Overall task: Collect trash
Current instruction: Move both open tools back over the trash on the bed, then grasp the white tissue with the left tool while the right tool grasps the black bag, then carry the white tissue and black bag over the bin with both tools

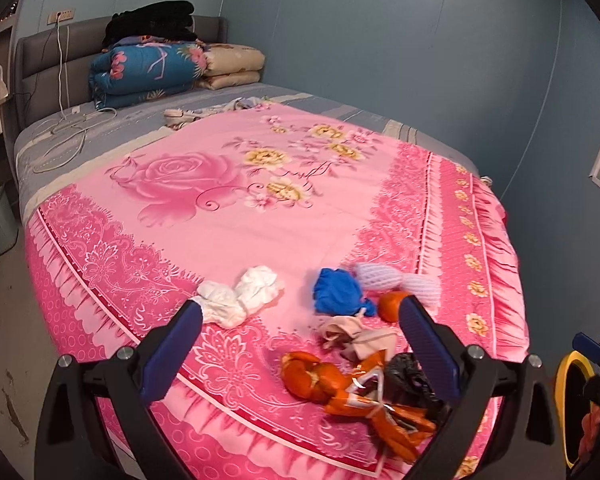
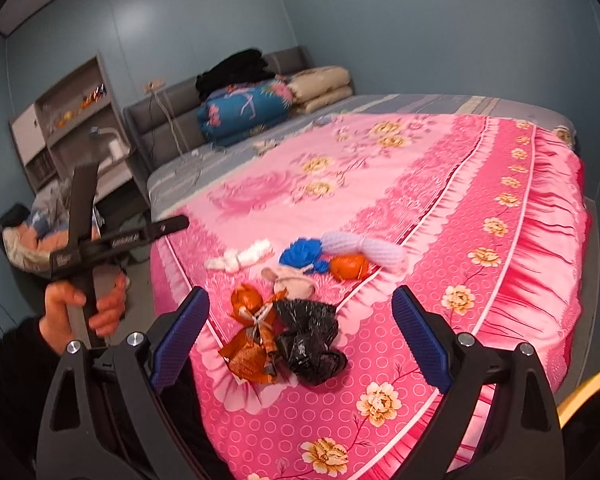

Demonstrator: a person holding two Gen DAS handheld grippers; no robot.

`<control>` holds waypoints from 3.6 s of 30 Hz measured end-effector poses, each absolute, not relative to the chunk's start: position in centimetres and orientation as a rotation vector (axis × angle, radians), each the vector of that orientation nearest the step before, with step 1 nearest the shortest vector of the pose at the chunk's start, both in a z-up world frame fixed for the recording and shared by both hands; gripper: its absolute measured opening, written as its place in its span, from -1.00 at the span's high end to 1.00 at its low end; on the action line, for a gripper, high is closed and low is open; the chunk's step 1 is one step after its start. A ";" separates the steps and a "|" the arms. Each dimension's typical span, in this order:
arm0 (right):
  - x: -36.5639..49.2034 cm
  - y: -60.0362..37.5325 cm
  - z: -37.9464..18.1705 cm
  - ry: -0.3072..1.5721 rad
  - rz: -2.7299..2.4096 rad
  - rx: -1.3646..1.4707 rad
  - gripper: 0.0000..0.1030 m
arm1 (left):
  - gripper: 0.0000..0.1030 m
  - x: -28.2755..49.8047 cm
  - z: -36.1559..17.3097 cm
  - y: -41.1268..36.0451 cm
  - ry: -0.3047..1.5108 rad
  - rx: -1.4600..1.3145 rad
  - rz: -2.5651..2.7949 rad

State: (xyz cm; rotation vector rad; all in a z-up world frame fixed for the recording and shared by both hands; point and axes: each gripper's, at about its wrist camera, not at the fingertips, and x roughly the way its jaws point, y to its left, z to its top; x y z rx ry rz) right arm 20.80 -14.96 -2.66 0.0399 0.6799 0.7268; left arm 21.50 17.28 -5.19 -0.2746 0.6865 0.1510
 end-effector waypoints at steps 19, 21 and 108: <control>25.6 -10.7 -11.1 0.928 0.665 -0.009 -0.66 | -0.84 28.4 -13.9 22.4 0.881 -0.272 0.220; 26.3 -10.3 -12.0 0.964 0.656 -0.006 -0.59 | -0.84 29.2 -14.5 22.6 0.898 -0.248 0.218; 19.9 -17.5 -3.8 0.806 0.622 0.070 0.78 | 0.53 18.6 -6.6 10.3 0.732 -0.306 -0.021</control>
